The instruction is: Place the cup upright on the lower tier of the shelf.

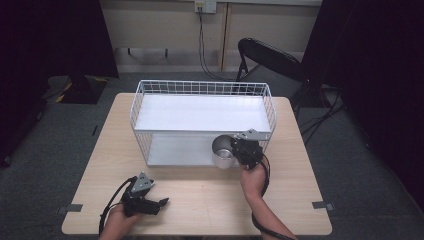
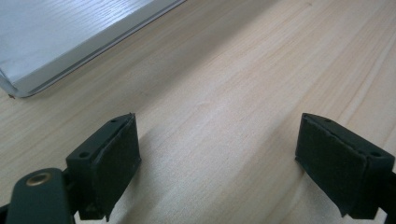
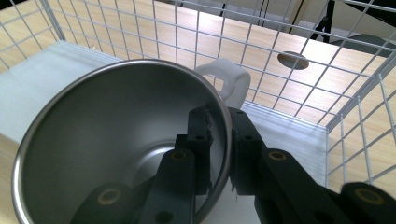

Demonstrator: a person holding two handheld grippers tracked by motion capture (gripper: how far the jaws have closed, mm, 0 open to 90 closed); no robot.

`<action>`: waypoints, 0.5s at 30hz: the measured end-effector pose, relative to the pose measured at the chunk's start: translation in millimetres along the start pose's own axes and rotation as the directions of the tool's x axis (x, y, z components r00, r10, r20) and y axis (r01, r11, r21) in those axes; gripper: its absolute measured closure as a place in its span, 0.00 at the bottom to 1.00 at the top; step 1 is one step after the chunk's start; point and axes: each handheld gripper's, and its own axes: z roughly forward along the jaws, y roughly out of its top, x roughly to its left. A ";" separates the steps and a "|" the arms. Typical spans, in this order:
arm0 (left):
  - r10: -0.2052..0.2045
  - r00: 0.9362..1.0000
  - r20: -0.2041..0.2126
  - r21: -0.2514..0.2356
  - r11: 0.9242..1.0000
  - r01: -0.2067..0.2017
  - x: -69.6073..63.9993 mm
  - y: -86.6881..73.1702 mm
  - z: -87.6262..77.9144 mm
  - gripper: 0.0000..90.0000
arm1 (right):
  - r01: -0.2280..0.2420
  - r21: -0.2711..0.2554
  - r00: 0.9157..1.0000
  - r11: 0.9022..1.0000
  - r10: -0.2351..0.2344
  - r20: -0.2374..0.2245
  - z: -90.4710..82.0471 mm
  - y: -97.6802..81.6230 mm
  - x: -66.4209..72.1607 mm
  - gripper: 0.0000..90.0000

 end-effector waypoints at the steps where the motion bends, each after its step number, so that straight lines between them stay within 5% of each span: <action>1: 0.000 1.000 0.000 0.000 1.000 0.000 0.0 0.0 0.0 0.14 | -0.001 -0.002 1.000 1.000 0.001 0.005 0.2 0.2 0.7 0.90; 9: 0.000 1.000 0.000 0.000 1.000 0.000 -0.1 0.0 0.0 0.14 | -0.003 -0.007 1.000 1.000 0.003 0.024 2.2 1.4 1.0 0.87; 15: -0.001 1.000 0.003 0.000 1.000 0.001 -0.2 0.0 0.3 0.14 | -0.008 -0.003 0.999 1.000 0.008 0.046 2.0 2.4 -0.3 0.72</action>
